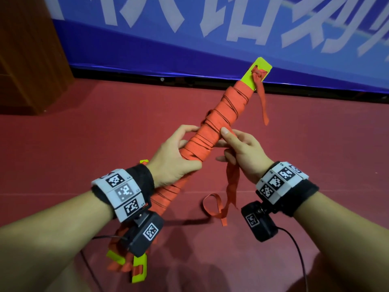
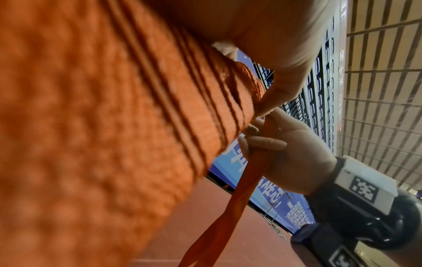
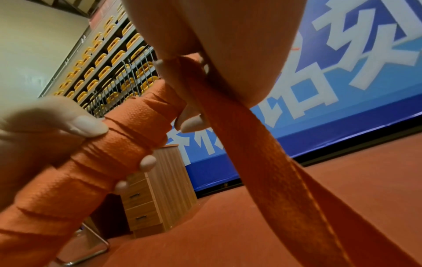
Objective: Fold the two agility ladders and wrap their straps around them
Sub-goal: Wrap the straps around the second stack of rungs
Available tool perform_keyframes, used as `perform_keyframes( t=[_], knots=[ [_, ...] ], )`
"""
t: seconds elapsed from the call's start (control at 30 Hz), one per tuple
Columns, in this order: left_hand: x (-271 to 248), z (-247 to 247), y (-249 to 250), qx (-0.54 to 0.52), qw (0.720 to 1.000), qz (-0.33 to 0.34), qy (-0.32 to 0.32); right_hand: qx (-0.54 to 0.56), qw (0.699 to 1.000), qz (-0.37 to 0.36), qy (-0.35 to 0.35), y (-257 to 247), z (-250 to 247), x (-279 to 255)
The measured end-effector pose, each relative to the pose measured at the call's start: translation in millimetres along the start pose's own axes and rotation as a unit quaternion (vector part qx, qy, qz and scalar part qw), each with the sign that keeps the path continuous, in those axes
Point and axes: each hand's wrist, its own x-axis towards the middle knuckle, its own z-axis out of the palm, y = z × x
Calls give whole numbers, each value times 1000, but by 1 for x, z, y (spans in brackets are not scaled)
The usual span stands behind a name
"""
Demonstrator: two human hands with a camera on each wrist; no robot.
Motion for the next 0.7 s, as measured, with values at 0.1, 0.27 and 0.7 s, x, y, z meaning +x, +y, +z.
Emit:
perform_keyframes(
  t=[0.1,0.27,0.7],
  knots=[
    [1,-1,1,62,998,-7,-10,36,998,20,40,3,7,1],
    [2,0,2,325,945,31,21,90,994,30,60,3,17,2],
    [-3,11,5,439,888,79,112,72,984,3,165,11,7,12]
  ],
)
